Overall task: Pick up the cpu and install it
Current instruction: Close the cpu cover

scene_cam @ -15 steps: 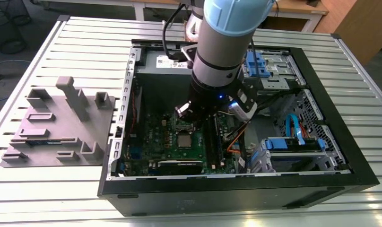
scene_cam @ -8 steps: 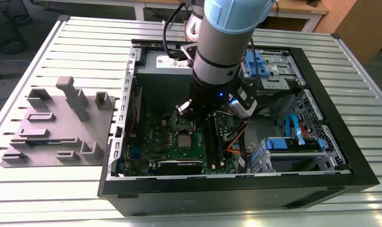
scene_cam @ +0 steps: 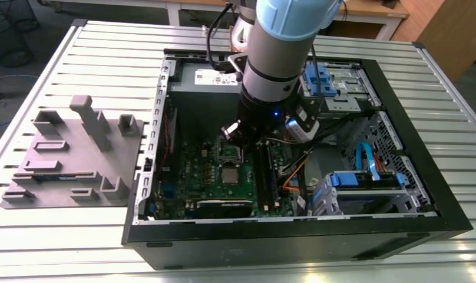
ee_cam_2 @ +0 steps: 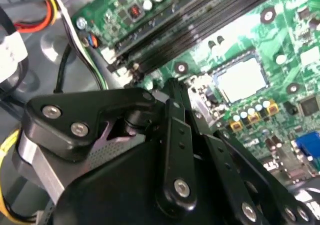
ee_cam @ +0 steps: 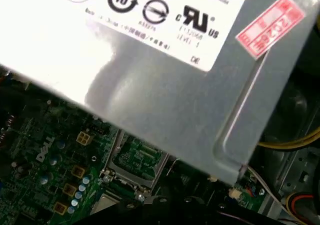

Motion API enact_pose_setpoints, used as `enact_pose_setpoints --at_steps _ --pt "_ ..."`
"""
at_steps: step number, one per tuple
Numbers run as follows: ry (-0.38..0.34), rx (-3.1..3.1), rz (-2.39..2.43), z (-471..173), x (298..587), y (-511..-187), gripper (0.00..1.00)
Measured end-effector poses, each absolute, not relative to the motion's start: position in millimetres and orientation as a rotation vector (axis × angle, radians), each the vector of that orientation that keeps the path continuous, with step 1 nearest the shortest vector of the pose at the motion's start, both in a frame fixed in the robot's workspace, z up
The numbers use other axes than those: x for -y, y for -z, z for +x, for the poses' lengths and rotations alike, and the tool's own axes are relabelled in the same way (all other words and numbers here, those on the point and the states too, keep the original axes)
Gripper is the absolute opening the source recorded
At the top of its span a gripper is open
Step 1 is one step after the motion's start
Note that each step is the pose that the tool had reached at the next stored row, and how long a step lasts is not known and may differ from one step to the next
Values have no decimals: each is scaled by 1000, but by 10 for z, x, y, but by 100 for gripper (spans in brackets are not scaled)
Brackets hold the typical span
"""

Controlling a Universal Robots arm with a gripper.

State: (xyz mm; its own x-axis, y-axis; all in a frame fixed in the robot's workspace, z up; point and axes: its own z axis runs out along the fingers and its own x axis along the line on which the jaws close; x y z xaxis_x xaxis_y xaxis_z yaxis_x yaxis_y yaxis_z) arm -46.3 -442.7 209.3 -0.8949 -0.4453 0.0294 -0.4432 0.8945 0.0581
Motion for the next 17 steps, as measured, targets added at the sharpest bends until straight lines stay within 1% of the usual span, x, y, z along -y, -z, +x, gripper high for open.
enact_pose_setpoints --at_steps 17 --pt "77 3017 708 -474 4359 -2033 11"
